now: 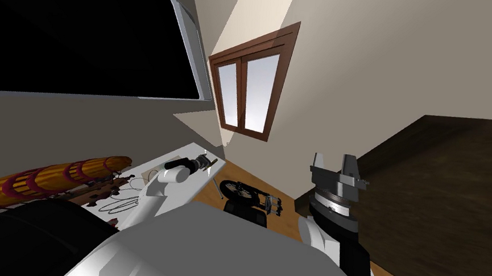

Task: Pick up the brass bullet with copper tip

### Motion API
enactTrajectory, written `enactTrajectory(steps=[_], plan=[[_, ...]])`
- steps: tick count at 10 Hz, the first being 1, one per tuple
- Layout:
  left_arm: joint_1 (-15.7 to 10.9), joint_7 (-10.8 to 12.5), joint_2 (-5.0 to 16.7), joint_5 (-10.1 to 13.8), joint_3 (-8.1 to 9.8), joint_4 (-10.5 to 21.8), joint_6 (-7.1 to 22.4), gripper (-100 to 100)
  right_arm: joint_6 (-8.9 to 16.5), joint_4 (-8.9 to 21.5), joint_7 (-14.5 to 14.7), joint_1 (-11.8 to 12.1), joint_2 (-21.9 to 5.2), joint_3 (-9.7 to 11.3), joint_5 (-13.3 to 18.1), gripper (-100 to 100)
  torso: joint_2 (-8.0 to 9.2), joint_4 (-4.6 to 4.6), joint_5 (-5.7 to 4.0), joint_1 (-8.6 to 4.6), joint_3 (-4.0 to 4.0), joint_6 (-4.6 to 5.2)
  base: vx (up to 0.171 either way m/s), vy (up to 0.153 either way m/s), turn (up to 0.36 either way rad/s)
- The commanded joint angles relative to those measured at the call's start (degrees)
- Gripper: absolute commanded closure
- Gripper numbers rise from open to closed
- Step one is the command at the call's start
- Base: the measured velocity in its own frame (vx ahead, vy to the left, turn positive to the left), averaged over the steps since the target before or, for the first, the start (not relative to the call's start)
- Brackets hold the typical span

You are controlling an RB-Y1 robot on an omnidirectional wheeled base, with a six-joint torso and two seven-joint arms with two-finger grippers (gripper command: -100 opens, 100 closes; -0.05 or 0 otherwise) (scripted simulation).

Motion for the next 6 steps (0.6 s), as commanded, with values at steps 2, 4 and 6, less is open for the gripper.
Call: enactTrajectory(steps=[2, 4, 6], plan=[[-0.43, 1.47, 0.92, 1.51, 0.34, 0.97, 3.83, -100, 0.0, 0.0, 0.0, 0.0, 0.0, 0.0, 0.0, 0, -0.01, 0.0, 0.0, 0.02, -0.01, 0.01, 0.016, 0.02, -0.019], [-0.77, 2.73, 1.54, 2.55, 0.52, 1.59, 6.6, -100, 0.0, 0.0, 0.0, 0.0, 0.0, 0.0, 0.0, 0, -0.01, 0.0, 0.0, 0.03, 0.0, 0.0, 0.013, 0.021, -0.019], [-1.09, 3.93, 2.15, 3.53, 0.69, 2.17, 9.21, -100, 0.0, 0.0, 0.0, 0.0, 0.0, 0.0, 0.0, 0, 0.0, 0.0, 0.0, 0.02, 0.0, 0.0, 0.012, 0.019, -0.015]])
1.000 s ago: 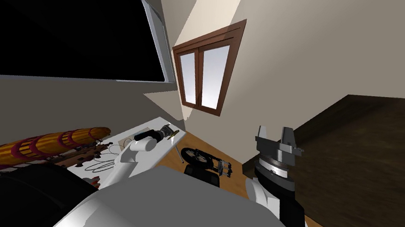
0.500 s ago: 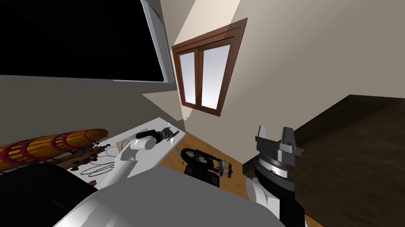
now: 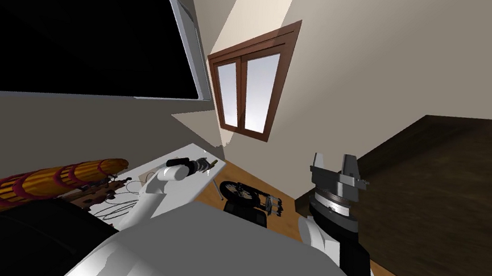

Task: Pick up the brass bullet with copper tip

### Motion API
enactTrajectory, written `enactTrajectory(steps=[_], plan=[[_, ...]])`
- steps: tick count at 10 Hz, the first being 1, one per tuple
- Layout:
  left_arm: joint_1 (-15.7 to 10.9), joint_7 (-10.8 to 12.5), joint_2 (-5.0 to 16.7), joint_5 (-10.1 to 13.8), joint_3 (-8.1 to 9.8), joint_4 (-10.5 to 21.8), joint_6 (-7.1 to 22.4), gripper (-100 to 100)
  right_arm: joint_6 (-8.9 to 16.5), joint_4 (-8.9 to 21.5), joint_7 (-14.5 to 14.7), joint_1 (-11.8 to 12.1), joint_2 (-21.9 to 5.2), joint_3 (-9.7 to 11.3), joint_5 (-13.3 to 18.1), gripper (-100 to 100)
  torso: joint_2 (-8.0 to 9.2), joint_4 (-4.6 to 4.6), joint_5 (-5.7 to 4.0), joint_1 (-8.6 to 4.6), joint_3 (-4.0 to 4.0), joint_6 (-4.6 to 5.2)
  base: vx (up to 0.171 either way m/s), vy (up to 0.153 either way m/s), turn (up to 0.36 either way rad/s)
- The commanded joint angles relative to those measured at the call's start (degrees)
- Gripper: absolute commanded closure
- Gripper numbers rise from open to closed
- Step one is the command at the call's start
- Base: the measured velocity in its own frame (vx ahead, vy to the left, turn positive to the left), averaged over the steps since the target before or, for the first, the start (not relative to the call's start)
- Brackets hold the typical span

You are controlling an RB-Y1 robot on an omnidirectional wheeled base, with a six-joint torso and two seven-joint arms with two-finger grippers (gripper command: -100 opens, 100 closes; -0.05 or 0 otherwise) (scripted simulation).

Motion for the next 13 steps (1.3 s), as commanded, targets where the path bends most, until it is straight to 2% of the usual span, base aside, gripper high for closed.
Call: enactTrajectory(steps=[1, 2, 3, 4, 5, 9, 10, 11, 12, 13], plan=[[-0.33, 1.31, 0.64, 1.03, 0.14, 0.61, 2.86, -100, 0.0, 0.0, 0.0, 0.0, 0.0, 0.0, 0.0, 0, 0.0, 0.0, 0.0, 0.0, 0.0, 0.0, 0.01, 0.02, -0.022], [-0.33, 1.31, 0.64, 1.03, 0.14, 0.61, 3.1, -100, 0.0, 0.0, 0.0, 0.0, 0.0, 0.0, 0.0, 0, 0.0, 0.0, 0.0, 0.01, 0.0, 0.0, 0.011, 0.018, -0.012], [-0.59, 2.35, 1.22, 1.87, 0.29, 1.07, 5.36, -100, 0.0, 0.0, 0.0, 0.0, 0.0, 0.0, 0.0, 0, 0.01, 0.0, 0.0, 0.0, 0.0, 0.0, 0.012, 0.019, -0.016], [-0.83, 3.31, 1.76, 2.64, 0.42, 1.47, 6.81, -100, 0.0, 0.0, 0.0, 0.0, 0.0, 0.0, 0.0, 0, 0.01, 0.0, 0.0, 0.01, 0.0, 0.0, 0.018, 0.024, -0.023], [-0.83, 3.31, 1.76, 2.64, 0.42, 1.47, 7.41, -100, 0.0, 0.0, 0.0, 0.0, 0.0, 0.0, 0.0, 0, -0.02, 0.0, 0.0, 0.02, -0.01, 0.0, 0.014, 0.019, -0.011], [-1.49, 6.16, 3.49, 4.88, 0.89, 2.52, 13.38, -100, 0.0, 0.0, 0.0, 0.0, 0.0, 0.0, 0.0, 0, 0.04, 0.01, -0.01, -0.03, 0.02, 0.0, 0.004, 0.013, -0.023], [-1.58, 6.58, 3.78, 5.2, 0.97, 2.66, 14.23, -100, 0.0, 0.0, 0.0, 0.0, 0.0, 0.0, 0.0, 0, 0.04, 0.01, -0.01, -0.04, 0.02, 0.0, 0.001, 0.005, -0.013], [-1.56, 6.24, 3.56, 4.92, 0.87, 2.61, 13.52, -100, 0.0, 0.0, 0.0, 0.0, 0.0, 0.0, 0.0, 0, 0.04, 0.01, -0.01, -0.05, 0.02, 0.0, 0.0, 0.0, 0.0], [-1.58, 6.35, 3.59, 4.95, 0.87, 2.65, 13.73, 0, 0.0, 0.0, 0.0, 0.0, 0.0, 0.0, 0.0, 0, 0.05, 0.01, -0.01, -0.07, 0.03, 0.0, 0.0, 0.0, 0.0], [-2.2, 6.01, 3.2, 4.34, 0.77, 4.27, 12.83, -100, 0.0, 0.0, 0.0, 0.0, 0.0, 0.0, 0.0, 0, 0.05, 0.01, -0.02, -0.08, 0.03, 0.0, -0.008, -0.002, -0.092]])
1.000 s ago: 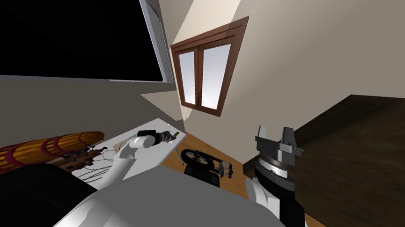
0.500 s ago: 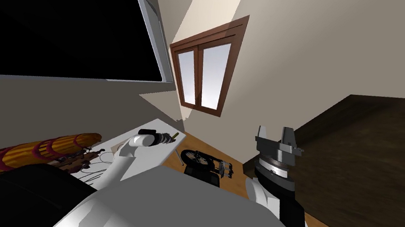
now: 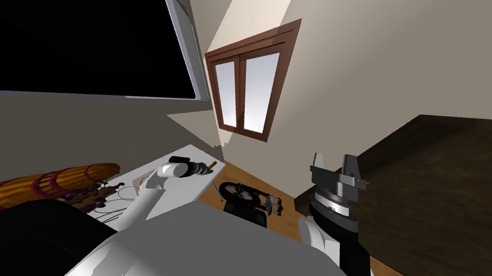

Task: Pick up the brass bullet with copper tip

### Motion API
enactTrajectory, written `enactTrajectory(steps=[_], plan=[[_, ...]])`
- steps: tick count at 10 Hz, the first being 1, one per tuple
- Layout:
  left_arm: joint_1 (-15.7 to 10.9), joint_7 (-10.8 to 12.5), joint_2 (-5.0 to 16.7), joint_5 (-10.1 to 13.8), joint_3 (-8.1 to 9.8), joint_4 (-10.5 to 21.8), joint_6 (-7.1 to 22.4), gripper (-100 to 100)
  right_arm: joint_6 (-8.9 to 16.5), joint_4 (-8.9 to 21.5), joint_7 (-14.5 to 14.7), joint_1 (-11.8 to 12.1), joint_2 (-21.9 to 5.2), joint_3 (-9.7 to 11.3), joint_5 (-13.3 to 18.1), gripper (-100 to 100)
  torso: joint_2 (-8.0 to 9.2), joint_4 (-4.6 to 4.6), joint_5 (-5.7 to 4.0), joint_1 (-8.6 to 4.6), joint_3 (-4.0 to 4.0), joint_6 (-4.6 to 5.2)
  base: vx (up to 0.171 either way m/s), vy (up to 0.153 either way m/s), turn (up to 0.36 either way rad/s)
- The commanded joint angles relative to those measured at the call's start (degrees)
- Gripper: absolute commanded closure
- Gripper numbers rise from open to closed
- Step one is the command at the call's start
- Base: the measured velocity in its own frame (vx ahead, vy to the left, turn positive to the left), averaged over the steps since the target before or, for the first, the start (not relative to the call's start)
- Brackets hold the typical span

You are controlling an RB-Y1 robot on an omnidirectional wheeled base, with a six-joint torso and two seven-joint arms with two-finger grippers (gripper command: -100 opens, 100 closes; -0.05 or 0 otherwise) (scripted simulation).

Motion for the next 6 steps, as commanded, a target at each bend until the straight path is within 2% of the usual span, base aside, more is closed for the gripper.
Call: enactTrajectory(steps=[1, 3, 4, 5, 6], plan=[[-0.59, -0.5, -0.49, -0.67, -0.12, 1.9, -1.18, -100, 0.0, 0.0, 0.0, 0.0, 0.0, 0.0, 0.0, 0, 0.0, 0.0, 0.0, 0.0, 0.0, 0.0, -0.017, -0.001, -0.103], [-1.42, -0.93, -1.01, -1.48, -0.25, 4.06, -2.34, -100, 0.0, 0.0, 0.0, 0.0, 0.0, 0.0, 0.0, 0, 0.04, 0.01, 0.0, 0.01, 0.02, -0.01, -0.018, 0.0, -0.076], [-1.19, -0.63, -0.89, -1.34, -0.27, 3.2, -1.82, -100, 0.0, 0.0, 0.0, 0.0, 0.0, 0.0, 0.0, 0, 0.04, 0.01, 0.0, 0.01, 0.02, -0.01, -0.008, 0.001, -0.013], [-1.25, -0.65, -0.92, -1.41, -0.29, 3.33, -1.94, 100, 0.0, 0.0, 0.0, 0.01, 0.0, 0.0, 0.0, 0, 0.02, 0.01, 0.0, 0.01, 0.02, -0.03, 0.0, 0.0, 0.0], [-1.24, -0.65, -0.92, -1.4, -0.29, 3.31, -1.93, 100, 0.0, 0.0, 0.0, 0.01, 0.0, 0.0, 0.0, 0, 0.0, 0.0, 0.0, 0.01, 0.0, -0.03, 0.0, 0.0, 0.0]])
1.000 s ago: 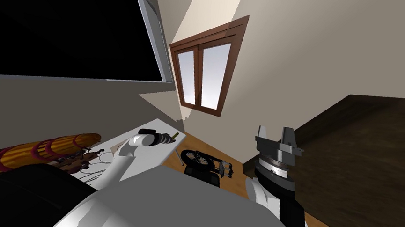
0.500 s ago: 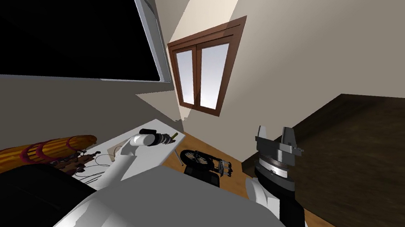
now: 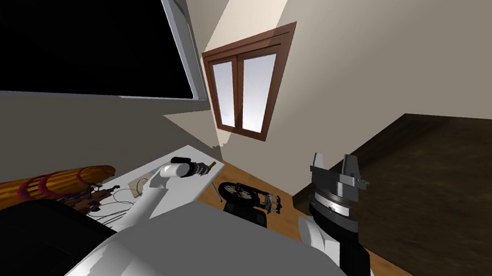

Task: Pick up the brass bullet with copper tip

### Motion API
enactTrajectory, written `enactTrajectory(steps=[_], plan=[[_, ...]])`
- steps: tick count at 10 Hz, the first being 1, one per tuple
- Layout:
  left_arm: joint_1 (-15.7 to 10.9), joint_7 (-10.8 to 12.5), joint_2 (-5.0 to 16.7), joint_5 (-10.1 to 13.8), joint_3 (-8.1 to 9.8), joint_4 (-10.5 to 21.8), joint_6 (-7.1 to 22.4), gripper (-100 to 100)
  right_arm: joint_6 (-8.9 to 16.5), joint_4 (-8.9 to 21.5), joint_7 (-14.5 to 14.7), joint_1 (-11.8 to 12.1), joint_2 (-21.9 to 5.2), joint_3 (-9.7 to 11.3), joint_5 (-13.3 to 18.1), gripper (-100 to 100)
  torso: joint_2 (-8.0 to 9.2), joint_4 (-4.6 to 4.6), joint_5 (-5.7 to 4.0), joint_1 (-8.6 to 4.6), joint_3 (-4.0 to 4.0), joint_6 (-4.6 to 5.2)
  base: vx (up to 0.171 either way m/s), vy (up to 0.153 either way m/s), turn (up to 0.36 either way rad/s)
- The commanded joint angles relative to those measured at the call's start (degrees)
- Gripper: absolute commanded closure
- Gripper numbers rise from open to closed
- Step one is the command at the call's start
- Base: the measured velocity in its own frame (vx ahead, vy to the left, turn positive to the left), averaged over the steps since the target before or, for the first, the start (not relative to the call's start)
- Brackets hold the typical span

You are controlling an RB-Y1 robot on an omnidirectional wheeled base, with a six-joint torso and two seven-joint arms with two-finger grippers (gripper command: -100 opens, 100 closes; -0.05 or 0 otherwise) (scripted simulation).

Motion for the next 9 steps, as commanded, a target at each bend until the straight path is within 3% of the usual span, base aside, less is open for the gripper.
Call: enactTrajectory(steps=[1, 3, 4, 5, 7, 8, 9], plan=[[0.0, 0.0, 0.0, 0.0, 0.0, 0.0, 0.0, 100, 0.0, 0.0, 0.0, 0.0, 0.0, 0.0, 0.0, 0, 0.0, 0.0, 0.0, 0.0, 0.0, 0.0, 0.0, 0.0, 0.0], [0.0, 0.01, -0.01, 0.01, -0.02, 0.0, 0.01, 100, 0.0, 0.0, 0.0, 0.0, 0.0, 0.0, 0.0, 0, -0.03, -0.01, 0.0, 0.03, -0.02, -0.01, 0.0, 0.0, 0.0], [0.0, 0.0, -0.01, 0.01, -0.02, 0.0, 0.01, 0, 0.0, 0.0, 0.0, 0.0, 0.0, 0.0, 0.0, 0, -0.03, -0.01, 0.0, 0.03, -0.02, -0.01, 0.0, 0.0, 0.0], [0.89, 0.23, 0.55, 0.93, 0.16, -1.93, 1.08, 100, 0.0, 0.0, 0.0, 0.0, 0.0, 0.0, 0.0, 0, -0.04, -0.01, 0.0, 0.03, -0.02, -0.01, 0.016, 0.002, 0.115], [1.72, 0.66, 1.07, 1.74, 0.29, -4.1, 2.24, 100, 0.0, 0.0, 0.0, 0.01, 0.0, 0.0, 0.0, 0, -0.06, -0.01, -0.01, 0.04, -0.03, -0.07, 0.023, 0.001, 0.117], [1.35, 0.34, 0.97, 1.53, 0.26, -3.09, 1.69, 100, 0.0, 0.0, 0.0, 0.0, 0.0, 0.0, 0.0, 0, -0.07, 0.0, -0.01, 0.03, -0.03, -0.03, 0.008, 0.0, 0.014], [1.35, 0.41, 1.01, 1.57, 0.28, -3.21, 1.85, 0, 0.0, 0.0, 0.0, 0.0, 0.0, 0.0, 0.0, 0, -0.06, -0.01, 0.01, 0.03, -0.03, -0.01, 0.0, 0.0, 0.0]])
